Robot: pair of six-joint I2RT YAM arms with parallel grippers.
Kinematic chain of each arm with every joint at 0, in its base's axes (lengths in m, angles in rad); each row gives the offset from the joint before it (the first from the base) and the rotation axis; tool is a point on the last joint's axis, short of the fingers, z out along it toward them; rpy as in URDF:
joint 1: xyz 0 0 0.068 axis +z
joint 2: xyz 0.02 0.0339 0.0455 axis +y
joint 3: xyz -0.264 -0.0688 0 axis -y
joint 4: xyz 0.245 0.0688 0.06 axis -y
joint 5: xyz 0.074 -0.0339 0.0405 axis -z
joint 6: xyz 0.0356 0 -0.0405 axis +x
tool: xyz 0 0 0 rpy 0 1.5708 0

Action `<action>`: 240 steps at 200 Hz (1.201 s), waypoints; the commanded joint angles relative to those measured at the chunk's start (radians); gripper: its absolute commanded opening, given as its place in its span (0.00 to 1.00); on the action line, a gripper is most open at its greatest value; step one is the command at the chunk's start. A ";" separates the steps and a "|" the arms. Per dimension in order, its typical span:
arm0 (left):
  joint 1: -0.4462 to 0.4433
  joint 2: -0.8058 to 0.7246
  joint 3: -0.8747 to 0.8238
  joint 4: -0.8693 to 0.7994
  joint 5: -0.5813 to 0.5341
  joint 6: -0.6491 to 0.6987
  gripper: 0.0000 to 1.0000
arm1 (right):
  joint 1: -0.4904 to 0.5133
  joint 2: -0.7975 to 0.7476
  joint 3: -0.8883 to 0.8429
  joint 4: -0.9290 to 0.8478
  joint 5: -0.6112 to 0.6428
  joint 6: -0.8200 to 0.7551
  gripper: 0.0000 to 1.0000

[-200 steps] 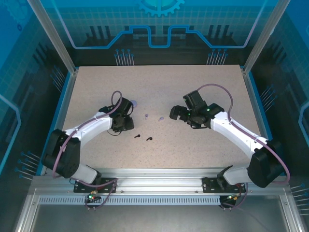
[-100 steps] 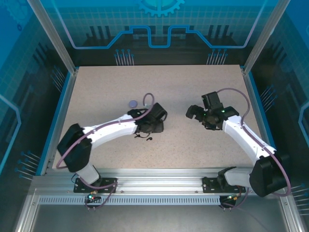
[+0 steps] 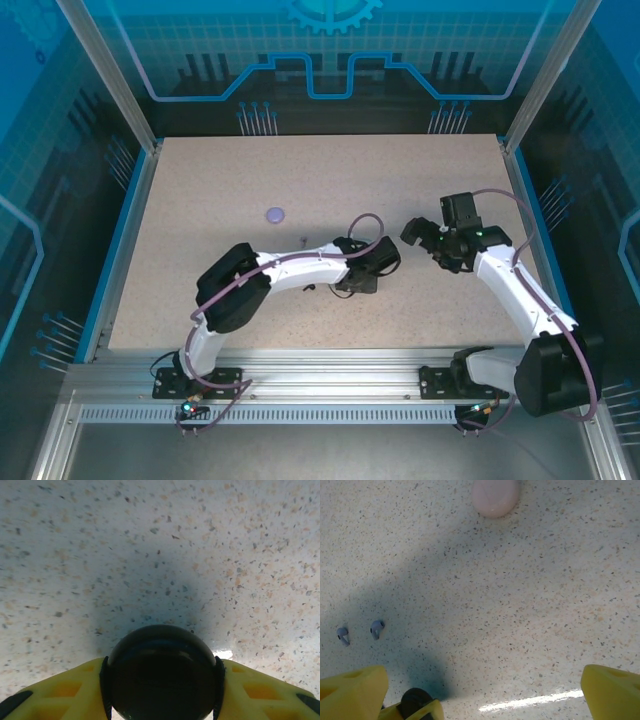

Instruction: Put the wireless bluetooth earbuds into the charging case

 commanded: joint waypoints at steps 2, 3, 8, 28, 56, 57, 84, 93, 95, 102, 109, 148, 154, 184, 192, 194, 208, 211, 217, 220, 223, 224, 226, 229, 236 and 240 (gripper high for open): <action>-0.009 0.037 0.051 -0.050 -0.014 -0.030 0.30 | -0.029 -0.016 -0.013 -0.013 -0.031 -0.020 1.00; -0.009 0.038 0.052 -0.050 -0.014 -0.030 0.30 | -0.029 -0.016 -0.012 -0.013 -0.032 -0.020 1.00; -0.009 0.044 0.055 -0.050 -0.012 -0.031 0.31 | -0.031 -0.016 -0.012 -0.014 -0.032 -0.020 1.00; -0.009 0.056 0.057 -0.046 -0.008 -0.032 0.36 | -0.036 -0.016 -0.007 -0.021 -0.033 -0.022 1.00; -0.009 0.064 0.056 -0.030 0.000 -0.030 0.48 | -0.040 -0.014 0.004 -0.035 -0.028 -0.027 1.00; -0.009 0.065 0.057 -0.029 0.000 -0.029 0.48 | -0.041 -0.014 0.005 -0.036 -0.028 -0.028 1.00; -0.011 0.071 0.066 -0.018 0.006 -0.022 0.57 | -0.049 -0.023 0.020 -0.062 -0.020 -0.040 1.00; -0.009 0.071 0.070 -0.016 0.007 -0.018 0.58 | -0.053 -0.029 0.024 -0.068 -0.016 -0.042 1.00; -0.009 0.071 0.072 -0.016 0.006 -0.016 0.58 | -0.055 -0.030 0.025 -0.069 -0.016 -0.043 1.00; -0.009 0.071 0.079 -0.017 0.007 -0.011 0.59 | -0.059 -0.034 0.027 -0.074 -0.015 -0.045 1.00; -0.010 0.069 0.084 -0.018 0.007 -0.005 0.61 | -0.061 -0.038 0.029 -0.079 -0.015 -0.046 1.00; -0.009 0.054 0.100 -0.011 0.004 0.022 0.70 | -0.069 -0.058 0.034 -0.106 -0.001 -0.052 1.00; -0.009 0.047 0.101 -0.010 0.000 0.028 0.71 | -0.070 -0.062 0.034 -0.108 0.003 -0.052 1.00; -0.008 -0.024 0.101 -0.013 -0.052 0.090 0.83 | -0.071 -0.082 0.028 -0.118 0.013 -0.046 1.00; -0.006 -0.050 0.100 -0.014 -0.072 0.112 0.90 | -0.070 -0.086 0.028 -0.121 0.014 -0.045 1.00; -0.006 -0.058 0.099 -0.014 -0.076 0.118 0.91 | -0.071 -0.086 0.028 -0.122 0.014 -0.046 1.00; -0.001 -0.105 0.098 -0.015 -0.112 0.164 0.99 | -0.070 -0.090 0.026 -0.126 0.016 -0.039 1.00; 0.001 -0.117 0.097 -0.014 -0.119 0.174 0.99 | -0.071 -0.091 0.025 -0.127 0.016 -0.037 1.00; 0.006 -0.138 0.093 -0.010 -0.128 0.192 0.99 | -0.070 -0.092 0.023 -0.128 0.015 -0.032 1.00; 0.008 -0.150 0.091 -0.007 -0.132 0.201 0.99 | -0.070 -0.092 0.021 -0.126 0.013 -0.030 1.00; 0.011 -0.161 0.089 -0.003 -0.135 0.209 0.99 | -0.068 -0.094 0.019 -0.126 0.011 -0.028 1.00; 0.013 -0.165 0.087 -0.002 -0.136 0.211 0.99 | -0.067 -0.095 0.019 -0.126 0.011 -0.026 1.00; 0.015 -0.171 0.085 0.001 -0.138 0.216 0.99 | -0.068 -0.095 0.018 -0.126 0.010 -0.024 1.00; 0.020 -0.183 0.082 0.004 -0.140 0.223 0.99 | -0.067 -0.098 0.016 -0.126 0.010 -0.021 1.00; 0.029 -0.212 0.071 0.012 -0.145 0.234 0.99 | -0.062 -0.100 0.012 -0.127 0.013 -0.012 1.00; 0.038 -0.228 0.067 0.017 -0.150 0.237 0.99 | -0.058 -0.101 0.009 -0.129 0.014 -0.005 1.00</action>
